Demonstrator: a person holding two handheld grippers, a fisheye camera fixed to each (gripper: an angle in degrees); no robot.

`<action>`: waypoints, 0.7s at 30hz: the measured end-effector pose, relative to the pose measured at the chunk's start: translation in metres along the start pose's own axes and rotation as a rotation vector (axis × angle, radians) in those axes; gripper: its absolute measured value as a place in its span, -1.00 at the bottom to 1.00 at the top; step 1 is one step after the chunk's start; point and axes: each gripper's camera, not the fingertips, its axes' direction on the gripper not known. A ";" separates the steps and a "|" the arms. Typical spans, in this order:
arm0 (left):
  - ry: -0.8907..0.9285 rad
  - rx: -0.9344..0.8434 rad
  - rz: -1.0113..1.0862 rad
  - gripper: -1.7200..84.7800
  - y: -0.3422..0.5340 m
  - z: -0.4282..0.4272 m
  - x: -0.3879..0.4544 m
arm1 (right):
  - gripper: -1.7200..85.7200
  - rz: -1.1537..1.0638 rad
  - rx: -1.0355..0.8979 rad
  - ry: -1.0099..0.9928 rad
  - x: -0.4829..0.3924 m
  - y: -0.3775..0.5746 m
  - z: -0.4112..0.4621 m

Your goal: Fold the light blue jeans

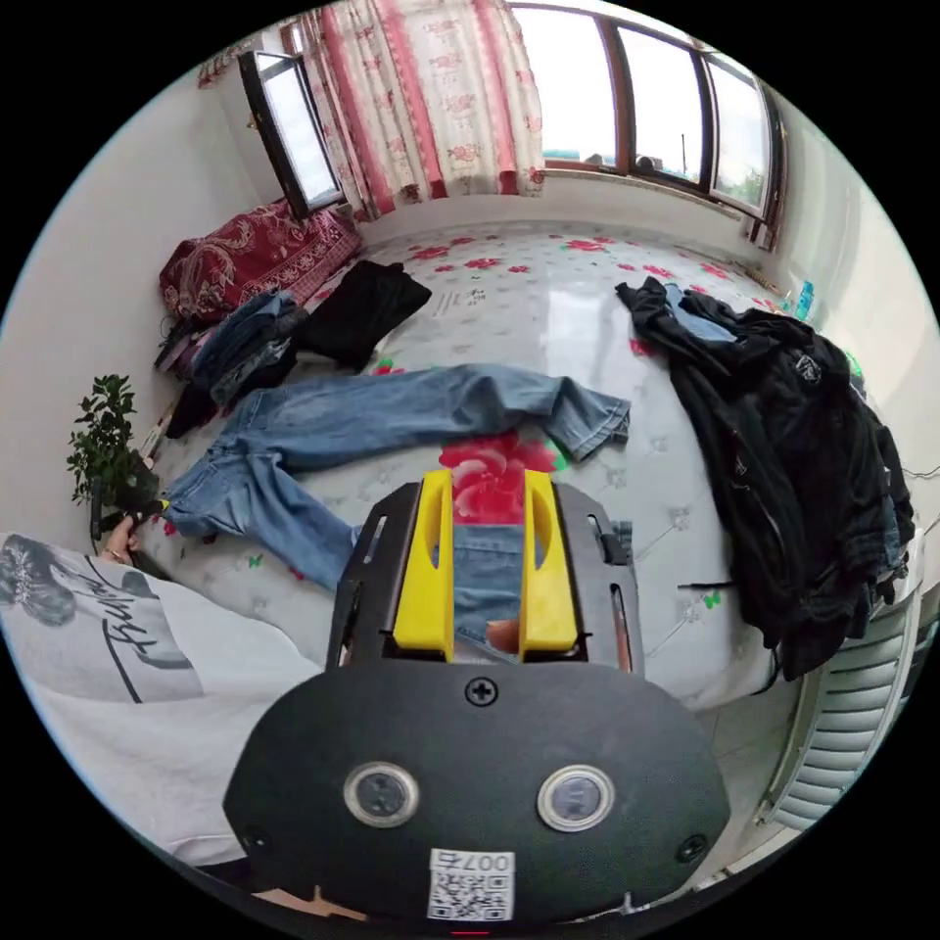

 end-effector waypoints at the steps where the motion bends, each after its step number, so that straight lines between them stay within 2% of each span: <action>1: -0.003 -0.007 -0.011 -0.97 0.002 0.000 0.000 | -0.79 -0.016 -0.092 0.005 -0.005 0.020 0.025; 3: -0.007 -0.009 -0.030 -0.97 0.004 -0.001 0.002 | -0.77 -0.034 -0.177 0.033 -0.017 0.047 0.055; 6: -0.032 0.002 -0.029 -0.97 0.002 -0.005 0.012 | -0.76 -0.059 -0.160 0.043 -0.043 0.067 0.083; 11: -0.055 0.002 -0.008 -0.97 -0.001 -0.012 0.020 | -0.84 -0.072 -0.268 0.306 -0.053 0.055 0.131; 14: -0.032 -0.008 -0.032 -0.97 0.000 -0.017 0.017 | -0.91 -0.111 -0.183 0.262 -0.044 0.039 0.097; 17: -0.068 -0.005 -0.007 -0.97 0.006 -0.025 0.019 | -0.93 -0.170 -0.080 0.256 -0.037 0.016 0.014; 19: -0.094 -0.017 0.018 -0.97 0.014 -0.026 0.021 | -0.93 -0.342 -0.074 0.367 -0.052 -0.004 -0.049; 21: -0.098 -0.027 0.022 -0.97 0.020 -0.025 0.022 | -0.92 -0.441 -0.101 0.397 -0.063 -0.026 -0.085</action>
